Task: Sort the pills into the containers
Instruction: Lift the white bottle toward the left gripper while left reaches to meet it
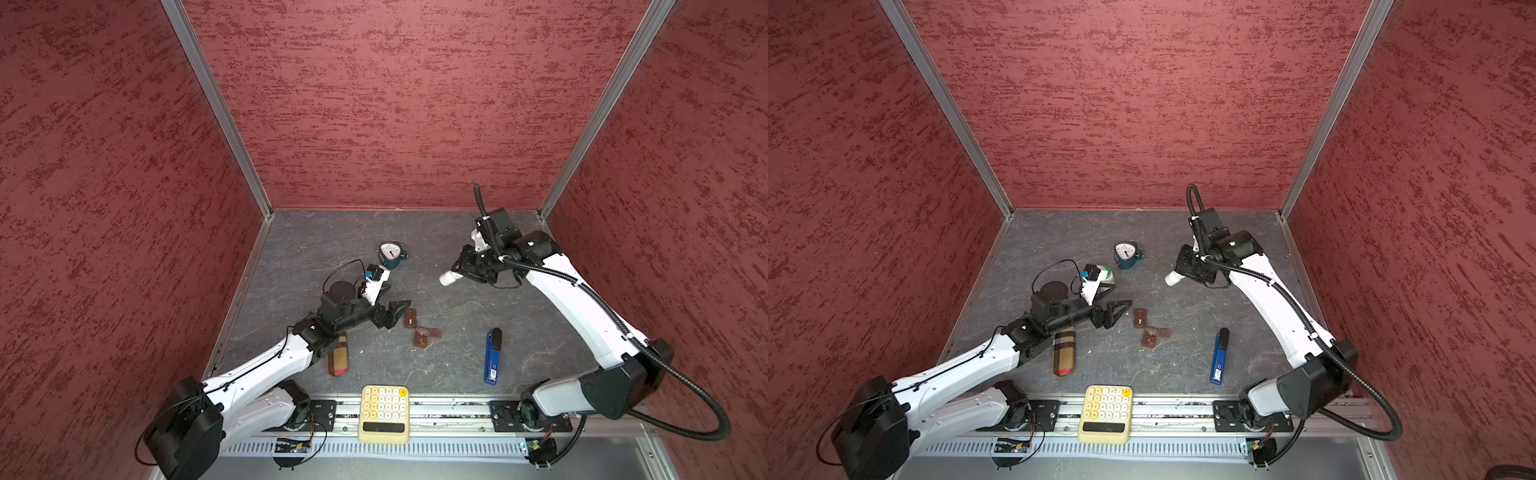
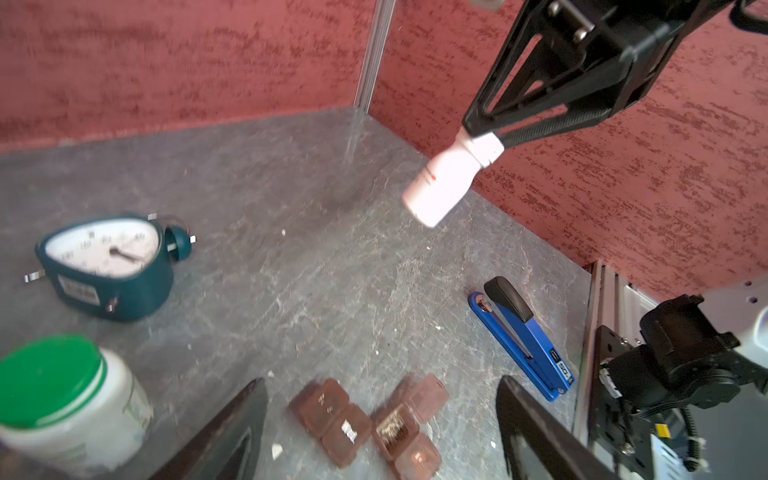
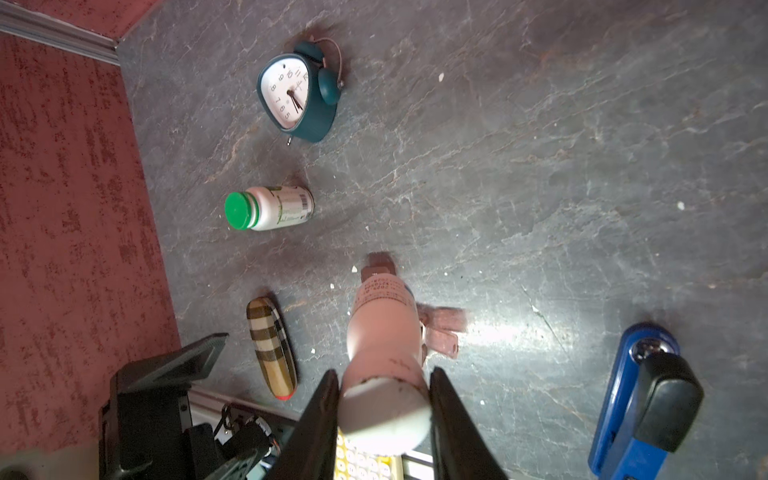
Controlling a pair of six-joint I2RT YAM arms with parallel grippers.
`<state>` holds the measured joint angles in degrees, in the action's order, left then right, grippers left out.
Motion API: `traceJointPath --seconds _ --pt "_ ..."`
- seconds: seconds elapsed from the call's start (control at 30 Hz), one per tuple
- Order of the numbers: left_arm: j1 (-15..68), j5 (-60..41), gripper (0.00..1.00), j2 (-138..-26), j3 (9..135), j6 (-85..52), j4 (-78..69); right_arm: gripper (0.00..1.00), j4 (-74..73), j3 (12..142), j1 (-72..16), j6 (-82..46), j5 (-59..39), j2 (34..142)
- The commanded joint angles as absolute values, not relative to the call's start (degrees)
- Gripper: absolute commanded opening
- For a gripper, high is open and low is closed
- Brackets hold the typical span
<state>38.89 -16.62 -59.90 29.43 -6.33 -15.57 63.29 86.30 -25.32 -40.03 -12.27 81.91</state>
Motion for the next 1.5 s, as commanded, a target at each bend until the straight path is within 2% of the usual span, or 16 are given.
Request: traceJointPath --seconds 0.0,0.27,0.7,1.1,1.47 --pt "39.8 -17.5 0.85 -62.1 27.3 2.6 -26.7 0.27 63.6 83.4 -25.1 -39.9 -17.1 79.6" --pt "45.2 -16.9 0.84 -70.2 29.8 10.7 -32.7 0.27 60.9 79.4 -25.5 -39.7 -22.8 78.6" --pt "47.2 -19.6 0.87 -78.6 33.4 13.9 -38.4 0.26 62.3 79.5 -26.2 -38.8 -25.3 78.7" --pt "48.0 -22.7 0.77 -85.6 36.2 13.7 -41.6 0.26 63.6 80.8 -27.2 -38.4 -25.6 79.1" --pt "49.0 -24.2 0.54 -88.6 37.9 13.4 -42.3 0.25 64.1 81.8 -27.8 -38.3 -25.5 79.5"
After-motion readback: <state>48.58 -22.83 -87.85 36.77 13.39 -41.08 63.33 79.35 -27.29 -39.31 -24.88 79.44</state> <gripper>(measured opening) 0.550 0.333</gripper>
